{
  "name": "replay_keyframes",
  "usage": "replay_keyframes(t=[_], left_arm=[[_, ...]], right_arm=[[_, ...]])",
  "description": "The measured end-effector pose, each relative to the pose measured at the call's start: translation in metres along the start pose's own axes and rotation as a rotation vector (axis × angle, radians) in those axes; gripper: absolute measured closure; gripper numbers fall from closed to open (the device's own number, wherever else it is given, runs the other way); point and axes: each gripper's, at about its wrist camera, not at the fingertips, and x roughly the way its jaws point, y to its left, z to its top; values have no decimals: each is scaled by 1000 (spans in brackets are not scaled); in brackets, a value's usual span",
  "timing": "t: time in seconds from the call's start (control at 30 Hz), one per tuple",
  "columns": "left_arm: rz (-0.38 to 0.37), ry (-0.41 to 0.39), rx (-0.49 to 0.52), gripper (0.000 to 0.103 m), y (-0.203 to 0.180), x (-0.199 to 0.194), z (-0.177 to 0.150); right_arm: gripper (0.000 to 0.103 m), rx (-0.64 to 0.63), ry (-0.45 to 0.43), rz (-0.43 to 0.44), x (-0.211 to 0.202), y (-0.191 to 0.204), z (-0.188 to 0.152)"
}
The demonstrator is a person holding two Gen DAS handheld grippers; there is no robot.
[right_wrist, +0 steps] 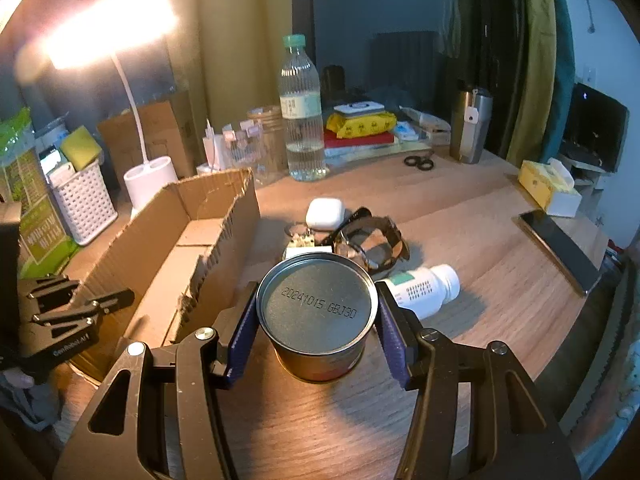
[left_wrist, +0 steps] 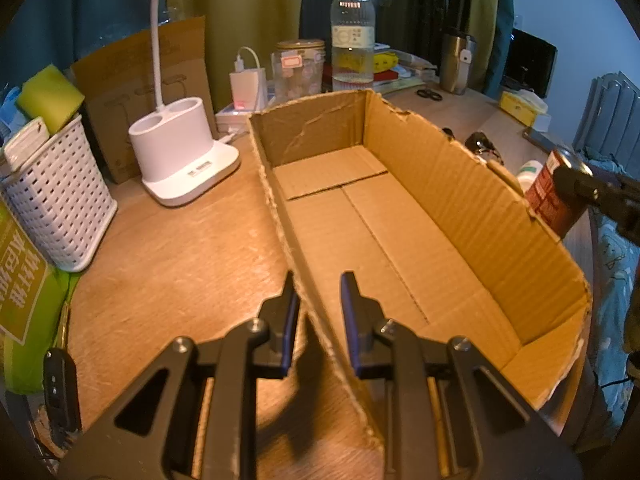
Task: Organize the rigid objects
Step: 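Close the right gripper around the red-labelled tin can, then carry the tin can with the right gripper and lower it into the box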
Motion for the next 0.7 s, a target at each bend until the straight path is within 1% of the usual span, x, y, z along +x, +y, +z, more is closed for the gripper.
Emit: replay_keyframes(t=[0.23,0.47,0.7], left_arm=[[0,0,-1,82,0,0,0],[2,-1,-1,82,0,0,0],[2,-1,-1,82,0,0,0]], right_arm=[[45,-1,-60,33,-19,5,16],[45,-46,-111,59,-37,23,31],[45,-78,-159,107,-54,43,41]])
